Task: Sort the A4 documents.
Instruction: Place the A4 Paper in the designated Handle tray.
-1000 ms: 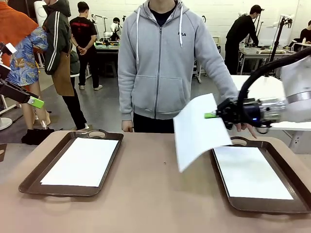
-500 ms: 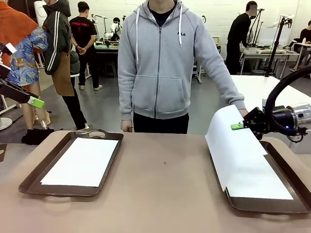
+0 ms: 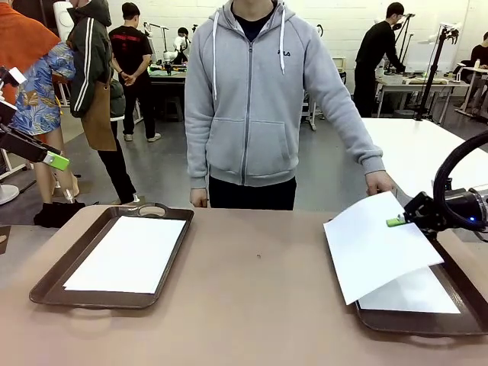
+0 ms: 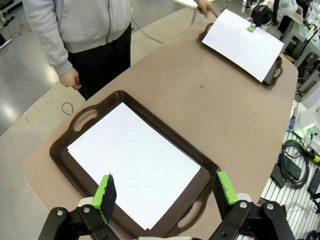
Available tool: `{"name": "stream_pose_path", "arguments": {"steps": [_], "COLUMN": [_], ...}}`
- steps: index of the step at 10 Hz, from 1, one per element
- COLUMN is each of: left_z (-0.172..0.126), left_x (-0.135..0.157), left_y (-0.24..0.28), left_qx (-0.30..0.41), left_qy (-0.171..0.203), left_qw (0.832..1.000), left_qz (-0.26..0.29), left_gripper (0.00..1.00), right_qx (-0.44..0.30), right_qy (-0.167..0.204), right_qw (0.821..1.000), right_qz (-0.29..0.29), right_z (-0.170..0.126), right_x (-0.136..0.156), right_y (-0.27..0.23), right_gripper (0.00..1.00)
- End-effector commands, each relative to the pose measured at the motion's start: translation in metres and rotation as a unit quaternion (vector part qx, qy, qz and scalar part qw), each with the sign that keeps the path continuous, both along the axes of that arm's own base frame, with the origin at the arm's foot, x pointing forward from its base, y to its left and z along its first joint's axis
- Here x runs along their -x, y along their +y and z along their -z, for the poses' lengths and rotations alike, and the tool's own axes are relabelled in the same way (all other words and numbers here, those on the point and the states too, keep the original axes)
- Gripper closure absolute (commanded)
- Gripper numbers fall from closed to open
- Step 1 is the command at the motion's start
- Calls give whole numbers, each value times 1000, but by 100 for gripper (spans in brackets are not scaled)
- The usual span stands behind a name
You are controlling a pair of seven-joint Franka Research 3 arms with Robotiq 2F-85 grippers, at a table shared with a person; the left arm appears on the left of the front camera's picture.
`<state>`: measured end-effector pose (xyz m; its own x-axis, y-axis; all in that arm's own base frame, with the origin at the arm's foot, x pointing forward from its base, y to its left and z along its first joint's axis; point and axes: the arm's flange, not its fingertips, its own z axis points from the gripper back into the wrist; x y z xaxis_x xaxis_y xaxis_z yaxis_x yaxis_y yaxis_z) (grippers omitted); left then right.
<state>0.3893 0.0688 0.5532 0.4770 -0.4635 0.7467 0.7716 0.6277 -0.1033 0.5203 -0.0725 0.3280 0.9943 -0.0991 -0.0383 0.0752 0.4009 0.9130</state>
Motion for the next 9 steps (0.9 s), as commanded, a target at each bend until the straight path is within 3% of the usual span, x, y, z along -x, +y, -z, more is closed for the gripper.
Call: {"name": "stream_pose_path", "arguments": {"steps": [1,5,9], "left_z": [1,1,1], "left_x": [1,1,1], "left_y": [1,1,1], "left_qx": [1,1,1], "left_qy": [-5,-5,-5], "left_qw": [1000,1000,1000], "left_qz": [5,5,5], "left_gripper": [0,0,0], "right_qx": [56,195,251], "right_qy": [8,-31,-55], "right_qw": [998,980,966], "right_qz": [-16,-28,-9], "right_z": [3,14,10], "right_x": [-8,-5,-7], "right_y": [-7,-9,-10], "right_gripper": [99,99,99]}}
